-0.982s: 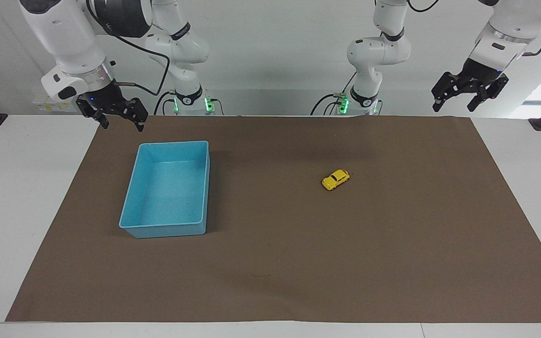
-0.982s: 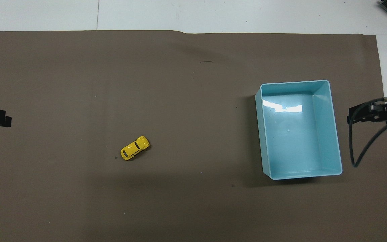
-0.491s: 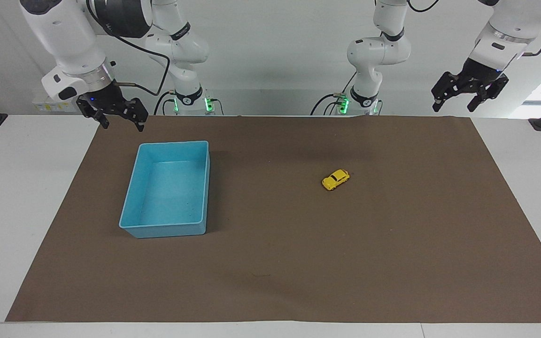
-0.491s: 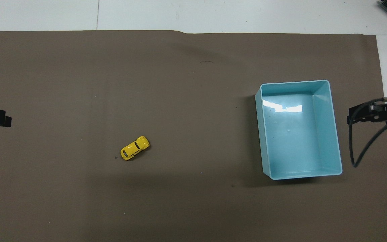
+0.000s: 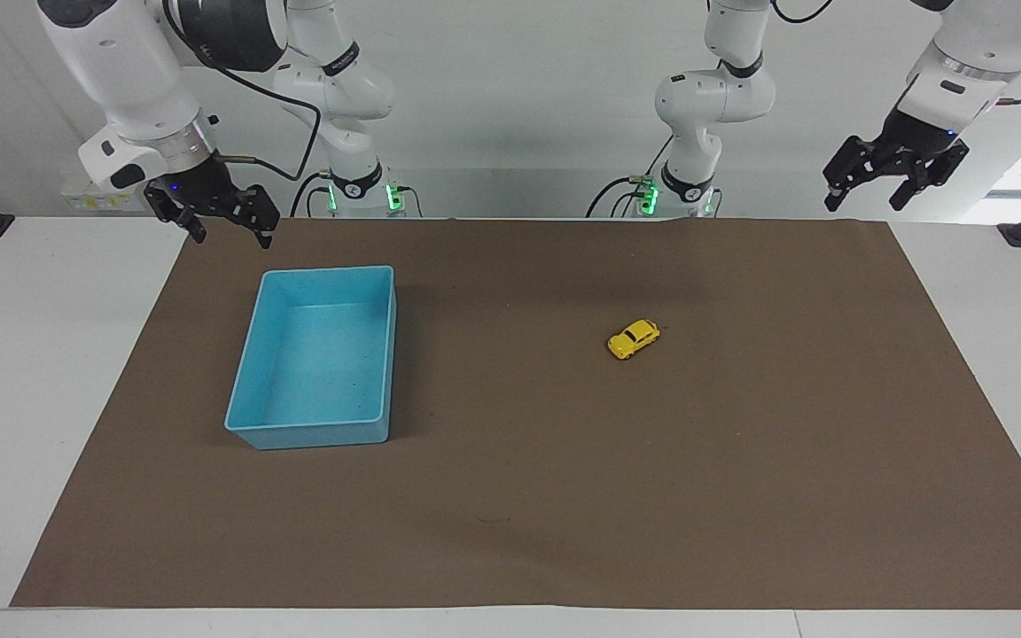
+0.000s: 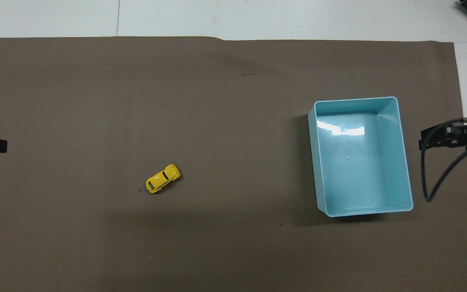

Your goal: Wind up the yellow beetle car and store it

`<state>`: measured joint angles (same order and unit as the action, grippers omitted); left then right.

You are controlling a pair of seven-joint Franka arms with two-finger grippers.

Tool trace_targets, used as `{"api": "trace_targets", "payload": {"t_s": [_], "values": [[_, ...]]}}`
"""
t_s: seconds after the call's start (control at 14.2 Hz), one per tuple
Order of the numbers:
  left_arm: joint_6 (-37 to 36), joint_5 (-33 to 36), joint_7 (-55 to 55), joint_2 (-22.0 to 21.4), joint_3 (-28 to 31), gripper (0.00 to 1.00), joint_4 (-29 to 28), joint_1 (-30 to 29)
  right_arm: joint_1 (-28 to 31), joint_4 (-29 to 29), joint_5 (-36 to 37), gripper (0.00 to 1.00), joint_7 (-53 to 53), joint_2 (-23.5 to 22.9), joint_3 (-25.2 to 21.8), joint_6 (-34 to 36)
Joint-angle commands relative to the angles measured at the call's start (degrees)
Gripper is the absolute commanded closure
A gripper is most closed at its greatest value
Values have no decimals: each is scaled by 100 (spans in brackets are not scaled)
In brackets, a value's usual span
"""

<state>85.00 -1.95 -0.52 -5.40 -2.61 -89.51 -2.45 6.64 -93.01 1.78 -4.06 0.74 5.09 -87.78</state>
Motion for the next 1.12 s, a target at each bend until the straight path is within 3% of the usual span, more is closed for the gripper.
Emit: {"api": "trace_targets", "payload": {"t_s": [0.0, 0.21, 0.77, 1.05], "values": [[78, -24, 34, -23, 15, 0, -31, 8, 91, -76, -108, 0, 63, 76, 45, 51], [61, -33, 507, -14, 15, 0, -31, -10, 91, -76, -108, 0, 63, 76, 45, 51], [69, -77, 3284, -23, -3, 0, -277, 25, 100, -94, -108, 0, 72, 93, 45, 51], [78, -95, 3822, -23, -3, 0, -277, 34, 100, -112, -108, 0, 81, 111, 45, 51]]}}
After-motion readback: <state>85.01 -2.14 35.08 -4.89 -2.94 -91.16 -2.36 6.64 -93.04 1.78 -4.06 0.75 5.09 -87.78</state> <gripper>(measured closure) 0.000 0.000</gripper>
